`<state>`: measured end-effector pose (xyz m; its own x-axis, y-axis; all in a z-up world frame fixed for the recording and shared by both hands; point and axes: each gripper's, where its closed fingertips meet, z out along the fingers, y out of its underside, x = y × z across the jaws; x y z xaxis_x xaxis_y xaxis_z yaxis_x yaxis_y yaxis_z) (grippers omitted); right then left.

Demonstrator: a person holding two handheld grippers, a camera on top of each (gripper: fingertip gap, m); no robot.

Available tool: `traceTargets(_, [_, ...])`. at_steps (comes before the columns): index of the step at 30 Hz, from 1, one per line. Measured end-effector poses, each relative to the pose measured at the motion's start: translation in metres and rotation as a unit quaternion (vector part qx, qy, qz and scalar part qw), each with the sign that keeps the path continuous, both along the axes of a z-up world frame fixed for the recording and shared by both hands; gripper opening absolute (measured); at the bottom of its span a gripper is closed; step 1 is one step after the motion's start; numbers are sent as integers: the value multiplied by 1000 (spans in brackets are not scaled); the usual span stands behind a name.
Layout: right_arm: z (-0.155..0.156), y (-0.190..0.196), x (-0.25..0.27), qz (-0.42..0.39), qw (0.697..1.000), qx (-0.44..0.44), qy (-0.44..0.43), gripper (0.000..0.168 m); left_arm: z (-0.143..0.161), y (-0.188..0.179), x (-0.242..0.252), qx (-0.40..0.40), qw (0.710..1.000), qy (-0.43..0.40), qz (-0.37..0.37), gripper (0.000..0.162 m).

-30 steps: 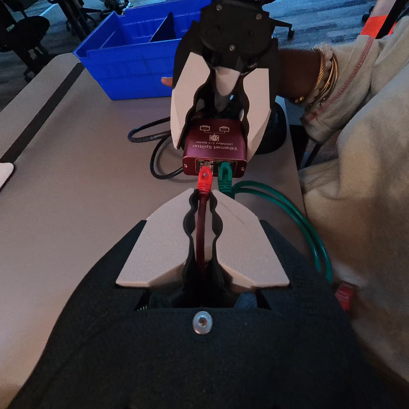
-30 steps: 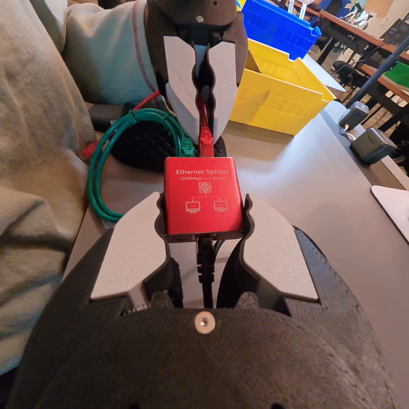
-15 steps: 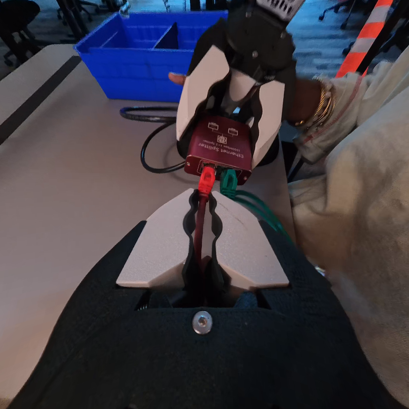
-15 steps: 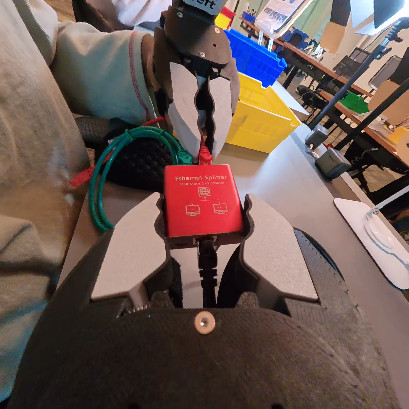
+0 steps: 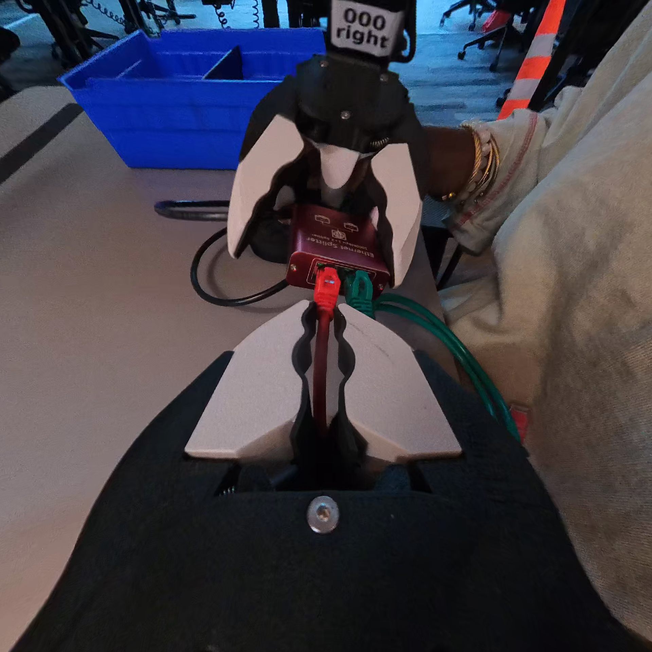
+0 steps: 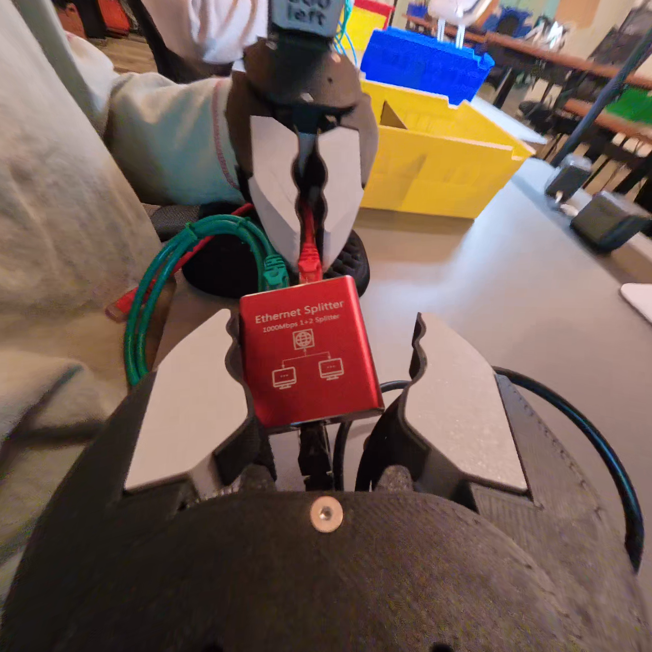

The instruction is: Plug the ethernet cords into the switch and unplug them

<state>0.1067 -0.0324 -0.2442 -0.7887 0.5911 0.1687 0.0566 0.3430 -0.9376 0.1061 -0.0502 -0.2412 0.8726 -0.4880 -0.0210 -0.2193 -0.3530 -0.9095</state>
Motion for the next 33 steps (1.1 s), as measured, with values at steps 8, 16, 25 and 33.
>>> traceTargets(8, [-7, -3, 1, 4, 999, 40, 7, 79, 7, 4, -4, -5, 999, -22, 29, 8])
traceTargets(16, [8, -3, -2, -9, 1000, 7, 10, 79, 27, 5, -5, -11, 999, 36, 18, 9])
traceTargets(25, [-35, 1, -2, -12, 993, 91, -74, 77, -29, 3, -13, -99, 995, 29, 8, 9])
traceTargets(33, [-60, 11, -3, -31, 981, 122, -147, 75, -58, 13, -19, -166, 983, 75, 36, 8])
